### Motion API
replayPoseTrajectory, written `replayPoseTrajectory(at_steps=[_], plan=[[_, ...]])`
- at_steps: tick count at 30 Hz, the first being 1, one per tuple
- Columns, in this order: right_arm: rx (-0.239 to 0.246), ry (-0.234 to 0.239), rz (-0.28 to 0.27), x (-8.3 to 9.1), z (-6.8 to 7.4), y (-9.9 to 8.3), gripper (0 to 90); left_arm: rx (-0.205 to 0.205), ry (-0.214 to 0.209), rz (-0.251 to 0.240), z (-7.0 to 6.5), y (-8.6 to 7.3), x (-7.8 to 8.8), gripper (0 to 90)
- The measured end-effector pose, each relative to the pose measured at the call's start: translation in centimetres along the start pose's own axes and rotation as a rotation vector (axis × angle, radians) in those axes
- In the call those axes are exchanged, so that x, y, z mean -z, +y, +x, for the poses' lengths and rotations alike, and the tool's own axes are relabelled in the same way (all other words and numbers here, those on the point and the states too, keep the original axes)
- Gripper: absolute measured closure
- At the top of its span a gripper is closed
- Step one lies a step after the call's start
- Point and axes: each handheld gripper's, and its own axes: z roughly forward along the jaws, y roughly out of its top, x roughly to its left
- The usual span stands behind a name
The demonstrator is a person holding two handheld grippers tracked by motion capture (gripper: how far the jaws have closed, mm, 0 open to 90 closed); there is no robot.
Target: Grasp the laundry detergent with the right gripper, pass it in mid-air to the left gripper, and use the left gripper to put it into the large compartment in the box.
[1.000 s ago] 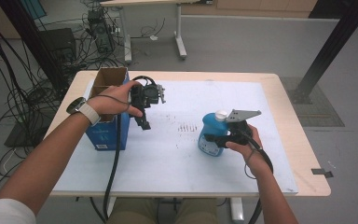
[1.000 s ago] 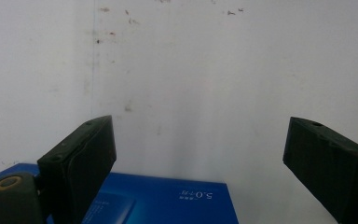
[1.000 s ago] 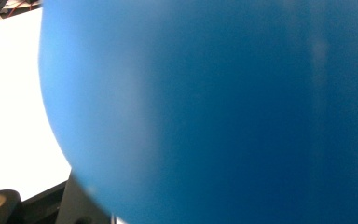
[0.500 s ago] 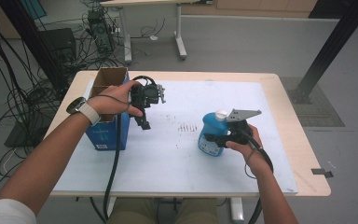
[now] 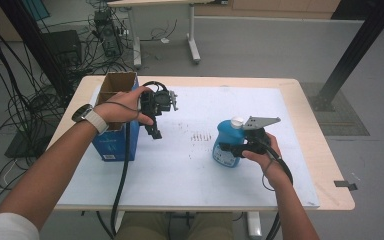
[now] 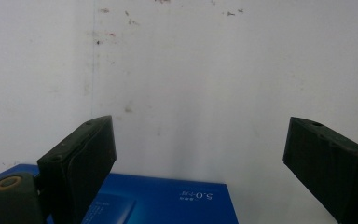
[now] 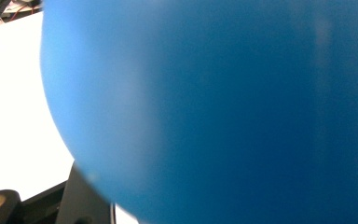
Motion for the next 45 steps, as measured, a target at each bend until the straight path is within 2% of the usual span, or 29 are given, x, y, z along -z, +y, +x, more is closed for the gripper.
replayPoseTrajectory(at_steps=[37, 45], plan=[[0.007, 0.005, 0.009, 0.2, -0.1, 0.1, 43.1, -0.003, 0.018, 0.017, -0.5, -0.1, 0.8, 9.7], [0.032, 0.043, 0.013, 0.7, 0.3, 1.0, 43.3, 0.010, 0.022, 0.024, -0.7, -0.3, 1.5, 9.7]])
